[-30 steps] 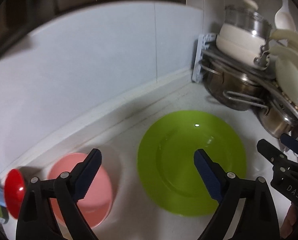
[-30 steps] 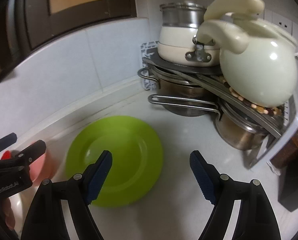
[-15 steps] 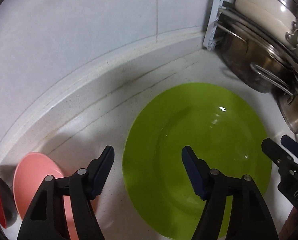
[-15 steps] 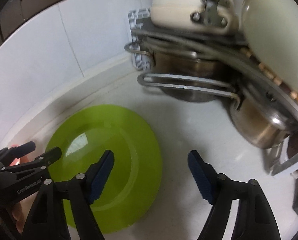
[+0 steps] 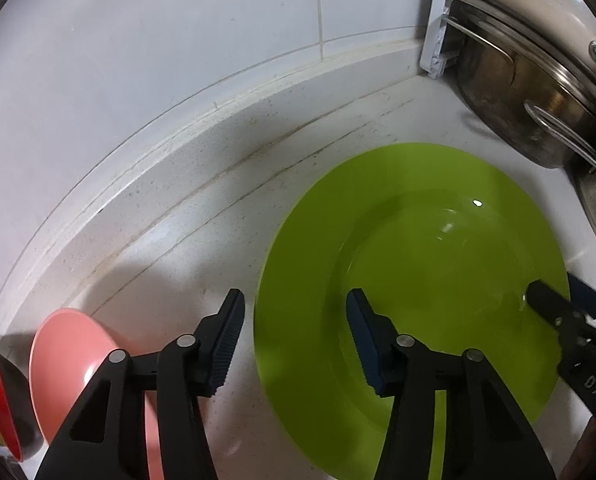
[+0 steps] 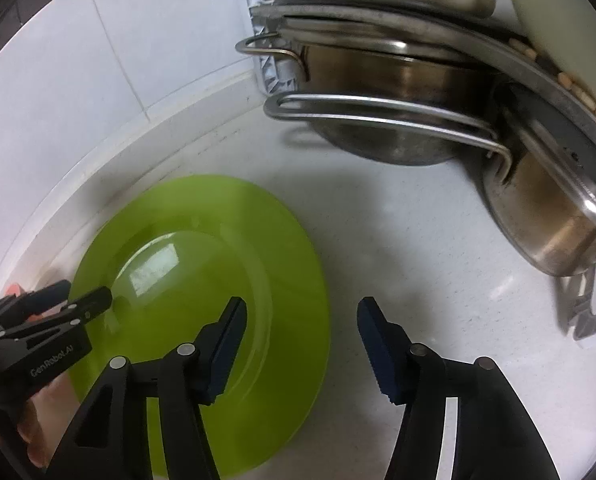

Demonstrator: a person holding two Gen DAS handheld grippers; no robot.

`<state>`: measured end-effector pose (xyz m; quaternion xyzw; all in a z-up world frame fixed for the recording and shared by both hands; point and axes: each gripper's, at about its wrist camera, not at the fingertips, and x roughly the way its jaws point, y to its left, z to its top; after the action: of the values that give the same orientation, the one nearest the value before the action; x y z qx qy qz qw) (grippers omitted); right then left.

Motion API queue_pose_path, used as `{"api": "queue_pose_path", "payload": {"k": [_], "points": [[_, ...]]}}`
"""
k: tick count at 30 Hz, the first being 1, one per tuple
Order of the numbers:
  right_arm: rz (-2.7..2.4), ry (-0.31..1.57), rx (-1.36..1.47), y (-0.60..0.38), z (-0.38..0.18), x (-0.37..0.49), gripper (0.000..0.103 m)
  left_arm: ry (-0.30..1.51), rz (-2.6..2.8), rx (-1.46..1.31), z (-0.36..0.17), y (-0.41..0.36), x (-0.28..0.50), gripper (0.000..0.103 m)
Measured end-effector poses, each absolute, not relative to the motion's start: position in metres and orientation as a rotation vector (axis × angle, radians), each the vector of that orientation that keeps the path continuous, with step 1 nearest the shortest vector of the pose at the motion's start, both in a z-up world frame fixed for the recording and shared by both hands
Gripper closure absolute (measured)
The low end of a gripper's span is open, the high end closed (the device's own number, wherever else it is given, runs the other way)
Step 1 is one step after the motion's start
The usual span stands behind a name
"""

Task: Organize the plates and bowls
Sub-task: 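Move both open grippers to the lime-green plate beside the pot rack, then close both grippers on the rim of the lime-green plate, then lift the green plate with both grippers and carry it over the blue plates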

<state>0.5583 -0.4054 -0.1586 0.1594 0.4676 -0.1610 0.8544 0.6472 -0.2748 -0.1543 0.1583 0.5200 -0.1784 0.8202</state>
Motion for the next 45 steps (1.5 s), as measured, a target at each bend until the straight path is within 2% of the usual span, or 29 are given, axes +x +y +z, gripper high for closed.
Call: {"api": "queue_pose_path", "payload": {"k": [1, 10, 19, 28, 45], "points": [[-0.331, 0.995, 0.34, -0.406, -0.162, 0.56, 0.048, 1.113, -0.387, 0.332, -0.154, -0.275, 0.648, 0.057], [-0.31, 1.023, 0.357, -0.405, -0.17, 0.566, 0.063, 1.128, -0.353, 0.315, -0.151, -0.276, 0.652, 0.061], [-0.33, 1.021, 0.384, -0.403, -0.162, 0.56, 0.064, 1.1, -0.365, 0.299, -0.133, -0.274, 0.634, 0.063], [-0.332, 0.978, 0.353, -0.386, -0.13, 0.533, 0.064, 1.035, -0.369, 0.269, -0.098, -0.255, 0.602, 0.063], [-0.315, 0.851, 0.271, -0.337, -0.06, 0.453, 0.064, 0.943, -0.356, 0.123, -0.036, -0.144, 0.522, 0.063]]}}
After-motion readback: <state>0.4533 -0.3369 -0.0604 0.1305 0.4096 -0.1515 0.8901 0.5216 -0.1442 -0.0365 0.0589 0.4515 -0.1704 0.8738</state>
